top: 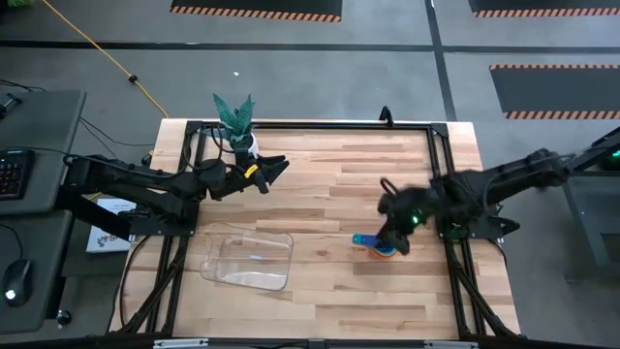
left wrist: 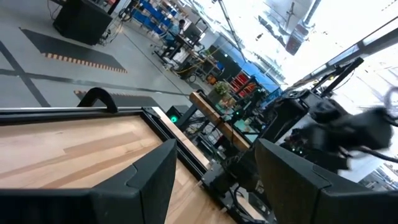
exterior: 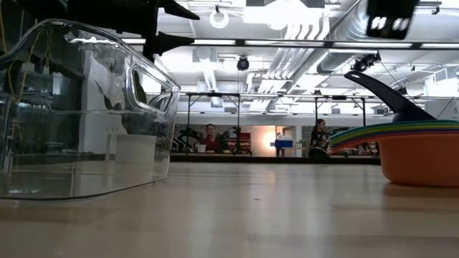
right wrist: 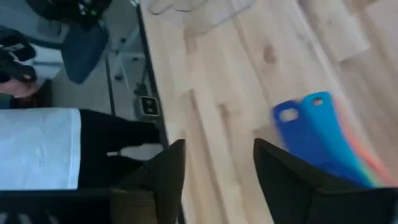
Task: Nest measuring cups in basket
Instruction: Stack the dark blue measuring cup on top of the light blue measuring cup
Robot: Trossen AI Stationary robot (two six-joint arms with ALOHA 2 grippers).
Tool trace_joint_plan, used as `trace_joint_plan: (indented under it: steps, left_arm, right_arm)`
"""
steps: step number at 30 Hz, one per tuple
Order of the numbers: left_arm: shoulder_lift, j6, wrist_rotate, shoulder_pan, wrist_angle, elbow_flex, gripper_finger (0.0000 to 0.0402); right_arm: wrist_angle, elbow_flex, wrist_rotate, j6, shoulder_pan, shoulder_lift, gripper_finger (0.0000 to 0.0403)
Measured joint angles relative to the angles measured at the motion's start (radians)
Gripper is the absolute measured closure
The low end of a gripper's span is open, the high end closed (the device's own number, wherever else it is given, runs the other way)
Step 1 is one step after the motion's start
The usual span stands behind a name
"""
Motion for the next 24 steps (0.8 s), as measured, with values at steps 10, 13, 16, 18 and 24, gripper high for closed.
trace_joint_plan:
  steps: [10, 13, 16, 18, 24]
  left_arm:
    - [0.000, 0.000, 0.000, 0.000, 0.000, 0.000, 0.0191]
    - [0.000, 0.000, 0.000, 0.000, 0.000, 0.000, 0.0191]
    - [0.000, 0.000, 0.000, 0.000, -0.001, 0.000, 0.0191]
    - [0.000, 0.000, 0.002, 0.000, -0.001, 0.000, 0.0191]
    - [0.000, 0.000, 0.004, 0.000, -0.002, 0.000, 0.0191]
  right_arm:
    - [0.142, 0.050, 0.430, 0.112, 0.313, 0.142, 0.0205]
    - [-0.085, 0.157, 0.524, 0.096, 0.325, 0.233, 0.0205]
    - [-0.286, 0.246, 0.624, 0.098, 0.331, 0.316, 0.0205]
    - [-0.325, 0.281, 0.664, 0.099, 0.331, 0.355, 0.0205]
    - [-0.348, 0.303, 0.567, 0.037, 0.331, 0.433, 0.0205]
